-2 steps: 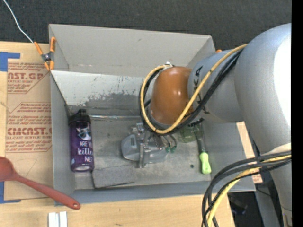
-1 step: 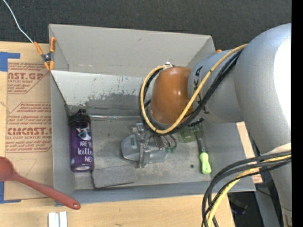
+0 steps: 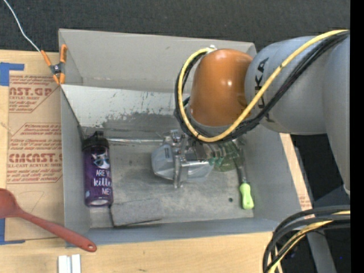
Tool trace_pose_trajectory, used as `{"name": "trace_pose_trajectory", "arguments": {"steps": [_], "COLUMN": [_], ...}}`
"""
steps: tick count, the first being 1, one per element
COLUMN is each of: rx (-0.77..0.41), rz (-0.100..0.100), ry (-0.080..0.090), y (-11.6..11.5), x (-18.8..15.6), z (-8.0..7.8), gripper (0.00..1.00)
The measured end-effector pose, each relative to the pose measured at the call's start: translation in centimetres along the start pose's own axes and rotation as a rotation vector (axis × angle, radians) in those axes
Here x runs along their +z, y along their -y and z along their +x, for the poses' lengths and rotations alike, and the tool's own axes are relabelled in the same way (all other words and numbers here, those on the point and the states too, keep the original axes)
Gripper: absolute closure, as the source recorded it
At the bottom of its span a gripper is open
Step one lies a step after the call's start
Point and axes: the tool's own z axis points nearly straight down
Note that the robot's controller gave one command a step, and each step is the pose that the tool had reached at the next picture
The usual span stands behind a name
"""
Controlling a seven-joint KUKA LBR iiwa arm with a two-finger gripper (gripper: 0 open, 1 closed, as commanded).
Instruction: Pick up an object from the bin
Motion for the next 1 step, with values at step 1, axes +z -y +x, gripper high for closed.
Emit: {"name": "trace_pose_trajectory", "arguments": {"steps": [1], "rx": [-0.008], "rz": [-0.001], "ry": [0.002], "y": [2.41], "x": [8.7], "z": [3.28], "gripper": [1.0]}}
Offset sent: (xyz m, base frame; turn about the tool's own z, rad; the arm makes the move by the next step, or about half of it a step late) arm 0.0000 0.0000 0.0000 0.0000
